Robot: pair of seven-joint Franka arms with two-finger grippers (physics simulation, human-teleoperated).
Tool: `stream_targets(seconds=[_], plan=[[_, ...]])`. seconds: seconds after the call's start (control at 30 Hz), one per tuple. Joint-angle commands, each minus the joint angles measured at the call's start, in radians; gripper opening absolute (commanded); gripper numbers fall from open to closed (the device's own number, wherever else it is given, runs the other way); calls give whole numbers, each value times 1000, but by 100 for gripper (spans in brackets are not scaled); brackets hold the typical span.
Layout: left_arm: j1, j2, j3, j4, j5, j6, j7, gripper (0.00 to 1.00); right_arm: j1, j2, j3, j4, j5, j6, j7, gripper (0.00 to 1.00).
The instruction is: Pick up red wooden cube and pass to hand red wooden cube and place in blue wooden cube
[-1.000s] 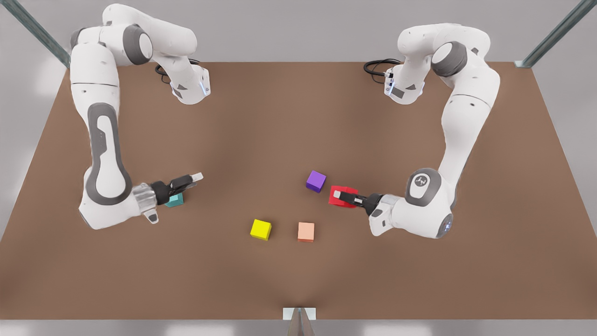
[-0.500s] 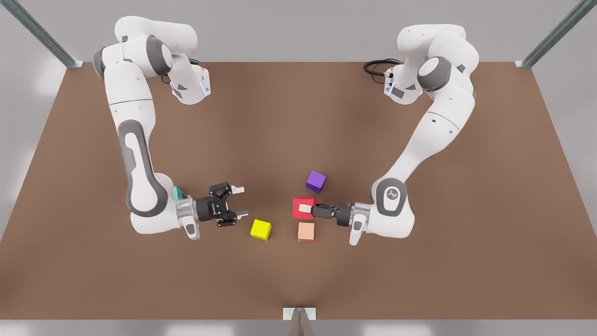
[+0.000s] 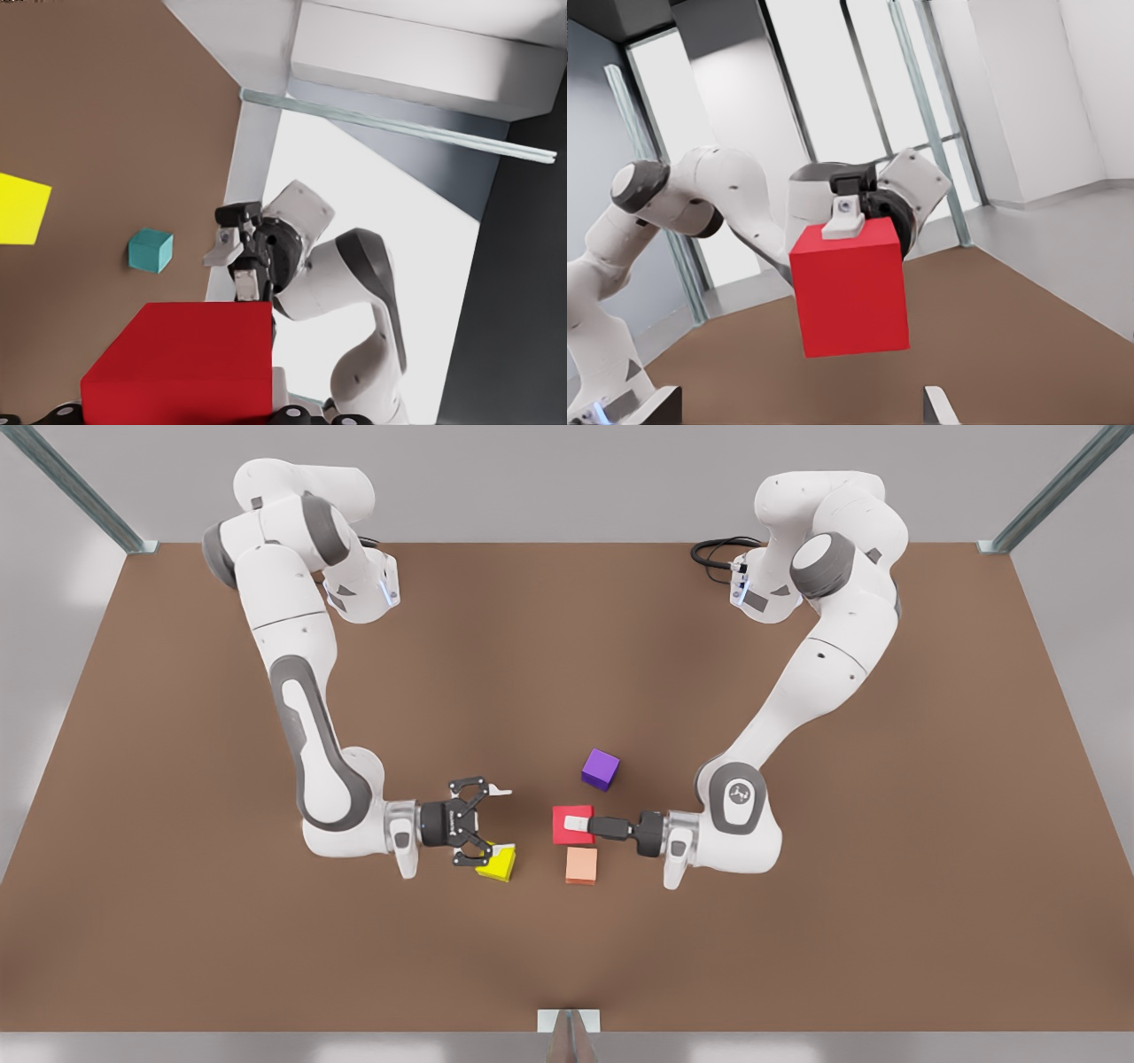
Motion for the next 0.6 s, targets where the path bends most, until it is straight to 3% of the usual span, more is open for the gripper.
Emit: stream_targets(seconds=[0.0,0.57], plan=[[-1,-2,-1,0,-14,8,158,65,12,6,0,6,21,62,-386,100],[-10,-2,-1,0,-37,7,158,65,29,64,69,78,24,163,-343,100]])
